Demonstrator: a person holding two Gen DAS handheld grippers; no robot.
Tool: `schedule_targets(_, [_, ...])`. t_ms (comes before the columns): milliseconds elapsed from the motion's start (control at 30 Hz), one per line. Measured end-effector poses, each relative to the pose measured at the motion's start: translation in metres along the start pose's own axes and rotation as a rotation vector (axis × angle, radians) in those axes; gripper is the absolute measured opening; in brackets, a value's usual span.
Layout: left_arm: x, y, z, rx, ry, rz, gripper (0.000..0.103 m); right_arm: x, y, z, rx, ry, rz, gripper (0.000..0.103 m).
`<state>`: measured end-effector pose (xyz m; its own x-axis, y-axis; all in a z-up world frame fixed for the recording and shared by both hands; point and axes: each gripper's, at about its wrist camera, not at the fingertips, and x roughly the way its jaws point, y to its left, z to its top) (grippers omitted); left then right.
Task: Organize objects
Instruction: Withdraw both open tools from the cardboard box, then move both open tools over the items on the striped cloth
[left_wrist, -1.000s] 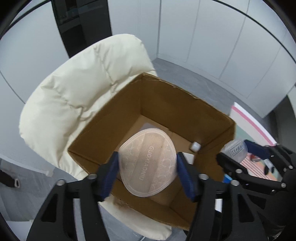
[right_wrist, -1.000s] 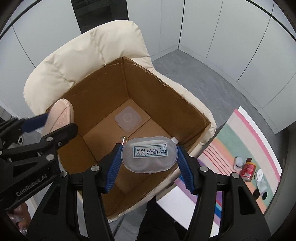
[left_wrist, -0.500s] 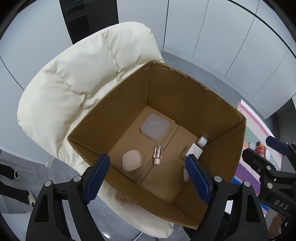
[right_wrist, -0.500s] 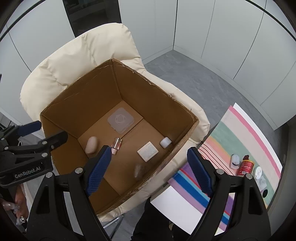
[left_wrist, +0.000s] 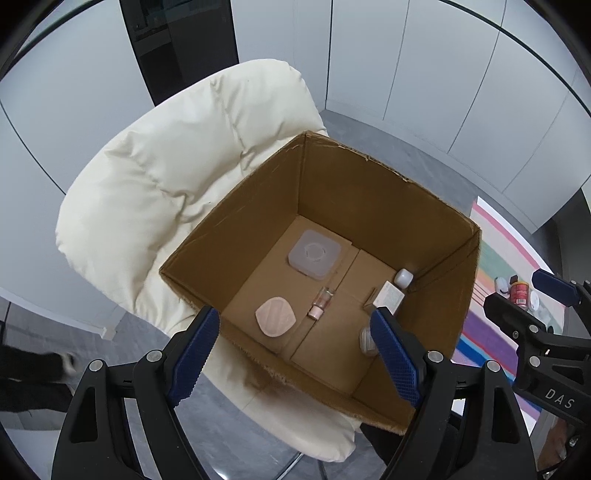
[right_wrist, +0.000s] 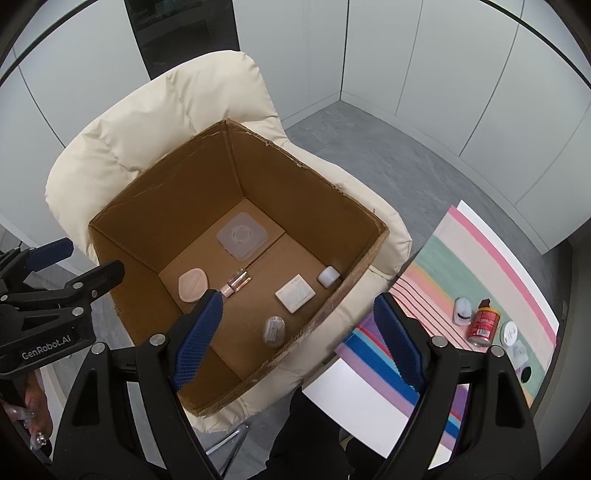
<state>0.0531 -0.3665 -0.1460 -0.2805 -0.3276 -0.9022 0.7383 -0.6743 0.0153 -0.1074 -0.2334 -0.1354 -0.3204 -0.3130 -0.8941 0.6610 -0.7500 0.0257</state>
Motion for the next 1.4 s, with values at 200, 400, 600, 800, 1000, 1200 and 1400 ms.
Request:
schedule_targets(200, [-0.019,-0.001,-0.019,0.019,-0.011,-0.002,0.085,-0.019,-0.002,-0.021,0.032,0.001,-0.013,0.086])
schedule_targets(400, [-0.043,-0.004,-0.042,0.06,-0.034,0.018,0.085,-0.042,-0.006,-0.049,0.076,0.001,-0.007,0.086])
schedule_targets(600, [-0.072,-0.005,-0.07,0.092,-0.052,0.012,0.087,-0.067,-0.005,-0.084,0.094,-0.008,-0.027,0.086])
schedule_targets(800, [-0.101,-0.003,-0.109,0.088,-0.088,0.01,0.089,-0.092,-0.002,-0.129,0.125,-0.015,-0.05,0.086])
schedule_targets(1000, [-0.119,0.0,-0.146,0.072,-0.091,0.001,0.091,-0.115,0.002,-0.181,0.171,-0.015,-0.048,0.093])
schedule_targets(1200, [-0.128,0.008,-0.17,0.067,-0.082,0.006,0.091,-0.13,0.013,-0.204,0.136,-0.023,-0.074,0.094])
schedule_targets(1400, [-0.141,0.012,-0.185,0.065,-0.095,-0.005,0.092,-0.147,0.011,-0.225,0.139,-0.017,0.003,0.094])
